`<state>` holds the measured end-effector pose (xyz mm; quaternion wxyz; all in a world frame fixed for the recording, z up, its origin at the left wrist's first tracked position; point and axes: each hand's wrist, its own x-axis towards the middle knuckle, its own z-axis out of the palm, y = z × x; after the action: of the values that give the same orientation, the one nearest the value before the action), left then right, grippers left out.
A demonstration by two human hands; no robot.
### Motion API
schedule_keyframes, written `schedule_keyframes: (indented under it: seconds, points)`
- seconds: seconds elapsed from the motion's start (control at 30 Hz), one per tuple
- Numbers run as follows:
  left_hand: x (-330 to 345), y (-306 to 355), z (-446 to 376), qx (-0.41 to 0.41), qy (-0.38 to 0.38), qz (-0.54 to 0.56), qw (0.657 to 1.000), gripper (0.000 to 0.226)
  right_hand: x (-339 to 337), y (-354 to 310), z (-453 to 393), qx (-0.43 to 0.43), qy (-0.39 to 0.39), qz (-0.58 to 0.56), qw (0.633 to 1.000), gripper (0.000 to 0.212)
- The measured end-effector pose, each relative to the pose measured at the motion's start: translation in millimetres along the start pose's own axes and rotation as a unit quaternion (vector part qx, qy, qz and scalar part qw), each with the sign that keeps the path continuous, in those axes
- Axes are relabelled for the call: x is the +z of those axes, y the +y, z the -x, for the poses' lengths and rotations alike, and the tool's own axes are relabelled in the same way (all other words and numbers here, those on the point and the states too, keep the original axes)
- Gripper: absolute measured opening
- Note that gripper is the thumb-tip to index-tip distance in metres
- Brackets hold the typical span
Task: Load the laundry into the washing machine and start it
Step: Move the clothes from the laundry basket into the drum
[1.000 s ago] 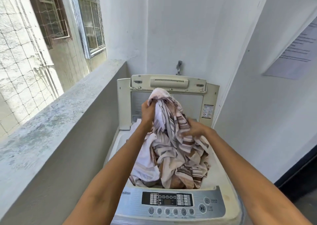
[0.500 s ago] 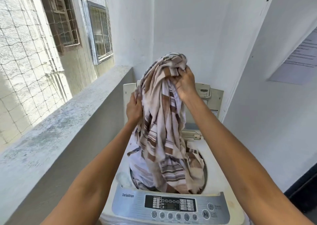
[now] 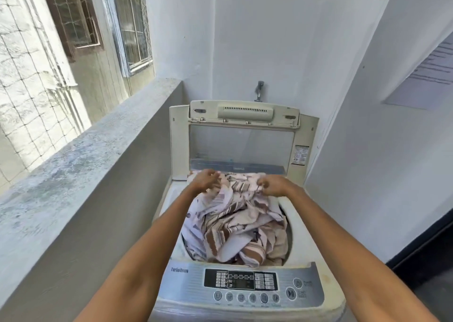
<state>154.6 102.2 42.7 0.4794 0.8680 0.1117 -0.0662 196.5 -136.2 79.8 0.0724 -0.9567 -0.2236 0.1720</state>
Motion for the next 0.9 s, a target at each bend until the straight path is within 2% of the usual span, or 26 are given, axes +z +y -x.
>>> schedule_keyframes:
  seconds: [0.03, 0.07, 0.1, 0.13, 0.2, 0.23, 0.27, 0.3, 0.37, 0.47, 0.57, 0.73, 0.9]
  points:
    - [-2, -4, -2, 0.012, 0.091, -0.07, 0.993, 0.041, 2, 0, 2, -0.014, -0.075, 0.024, 0.997, 0.032]
    - [-3, -12, -6, 0.007, 0.165, -0.123, 0.979, 0.049, 4, 0, 1, -0.021, -0.096, 0.018, 0.995, 0.035]
    - [-4, -21, -7, -0.013, 0.205, -0.142, 0.968, 0.06, 4, 0, -1, -0.02, -0.065, -0.007, 0.998, 0.045]
    - [-2, -33, -9, -0.035, 0.218, -0.137, 0.966, 0.071, 2, 0, -3, -0.006, 0.001, -0.035, 0.999, 0.051]
    - [10, -55, -7, -0.082, 0.17, -0.106, 0.976, 0.089, 3, -1, -8, 0.0, 0.191, -0.07, 0.979, 0.047]
    - [22, -67, -9, -0.091, 0.132, -0.1, 0.982, 0.093, 6, -1, -13, 0.001, 0.222, -0.094, 0.971, 0.052]
    - [38, -77, -11, -0.086, 0.094, -0.103, 0.986, 0.093, 11, -2, -18, 0.003, 0.186, -0.105, 0.977, 0.072]
    - [54, -85, -14, -0.083, 0.057, -0.106, 0.989, 0.091, 20, -1, -25, -0.006, 0.115, -0.103, 0.988, 0.093]
    - [86, -98, -17, -0.094, -0.001, -0.111, 0.989, 0.087, 56, 2, -40, -0.027, -0.005, -0.063, 0.998, 0.111]
    - [121, -121, -25, -0.123, -0.053, -0.158, 0.978, 0.092, 125, 20, -61, -0.02, -0.106, 0.003, 0.994, 0.109]
    - [138, -145, -26, -0.152, -0.102, -0.208, 0.961, 0.098, 169, 23, -60, 0.0, -0.164, 0.057, 0.985, 0.101]
    - [162, -175, -49, -0.228, -0.135, -0.255, 0.93, 0.097, 211, 24, -93, 0.005, -0.227, 0.061, 0.972, 0.097]
    - [181, -198, -83, -0.283, -0.13, -0.241, 0.919, 0.096, 265, 38, -139, 0.013, -0.223, 0.063, 0.973, 0.096]
